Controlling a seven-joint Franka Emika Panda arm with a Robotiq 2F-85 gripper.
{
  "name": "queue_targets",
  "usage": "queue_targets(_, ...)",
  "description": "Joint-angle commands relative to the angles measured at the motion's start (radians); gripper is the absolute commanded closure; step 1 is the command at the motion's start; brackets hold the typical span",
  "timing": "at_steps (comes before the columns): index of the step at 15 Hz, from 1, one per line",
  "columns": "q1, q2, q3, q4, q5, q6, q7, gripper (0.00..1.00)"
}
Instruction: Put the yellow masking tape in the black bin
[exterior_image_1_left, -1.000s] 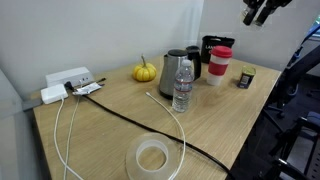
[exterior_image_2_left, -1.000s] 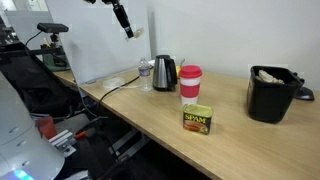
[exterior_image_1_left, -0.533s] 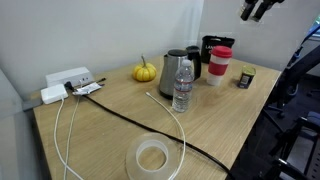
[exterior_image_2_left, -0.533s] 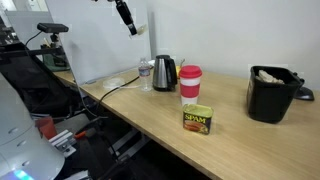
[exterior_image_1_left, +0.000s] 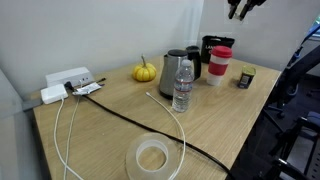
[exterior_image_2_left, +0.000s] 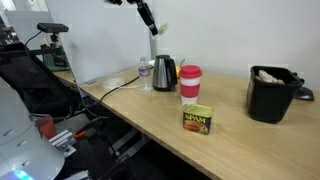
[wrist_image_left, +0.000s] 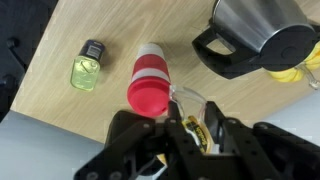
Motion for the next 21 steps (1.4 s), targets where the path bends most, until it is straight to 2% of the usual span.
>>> queue_targets(1, 0.017, 0.018, -0.020, 0.011, -0.014, -0.003, 0.010, 0.69)
queue_targets(9, 0.023, 0.008, -0.020, 0.009, -0.012, -0.005, 0.009, 0.69)
queue_targets(10, 0.017, 0.014, -0.017, 0.012, -0.017, -0.008, 0.020, 0.92)
queue_targets(14, -0.022, 0.056, -0.019, 0.043, -0.060, 0.008, 0.072, 0.92)
queue_targets(21, -0.084, 0.208, -0.085, 0.151, -0.245, 0.033, 0.199, 0.92)
